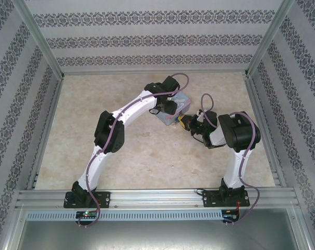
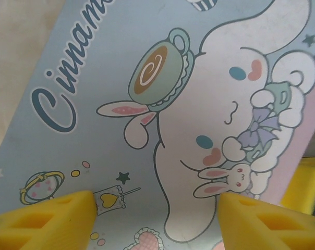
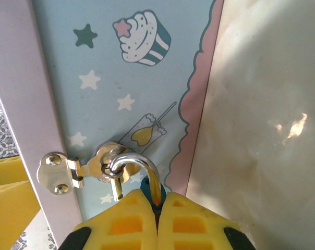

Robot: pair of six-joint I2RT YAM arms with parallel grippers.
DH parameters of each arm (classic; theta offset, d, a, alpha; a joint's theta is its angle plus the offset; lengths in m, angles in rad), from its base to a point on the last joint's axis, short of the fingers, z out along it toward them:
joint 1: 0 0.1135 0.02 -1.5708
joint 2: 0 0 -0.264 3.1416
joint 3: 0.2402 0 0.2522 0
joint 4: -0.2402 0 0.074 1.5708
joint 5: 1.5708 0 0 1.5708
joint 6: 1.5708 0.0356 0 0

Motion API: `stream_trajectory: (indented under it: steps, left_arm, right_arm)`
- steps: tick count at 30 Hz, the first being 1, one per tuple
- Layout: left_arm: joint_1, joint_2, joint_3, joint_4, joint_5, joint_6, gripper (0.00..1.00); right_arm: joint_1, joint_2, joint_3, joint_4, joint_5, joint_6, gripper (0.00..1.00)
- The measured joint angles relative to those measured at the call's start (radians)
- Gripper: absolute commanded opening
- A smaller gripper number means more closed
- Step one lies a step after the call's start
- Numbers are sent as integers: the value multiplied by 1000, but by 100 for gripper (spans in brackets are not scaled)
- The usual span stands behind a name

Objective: Unlock a padlock with a key

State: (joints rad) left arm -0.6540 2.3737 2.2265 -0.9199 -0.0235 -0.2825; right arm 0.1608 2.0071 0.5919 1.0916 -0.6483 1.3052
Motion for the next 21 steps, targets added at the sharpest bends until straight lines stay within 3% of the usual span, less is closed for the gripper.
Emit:
stream_trajectory:
  steps: [9,21]
  left_arm:
    - [-40,50,84,-65,-132,70,62]
    - [-53,80,124,-87,-164,120,51]
  right_arm:
    - [-29,0,17,-28,-44,-4,0]
    - [-68,0,106,-170,-135,-43,0]
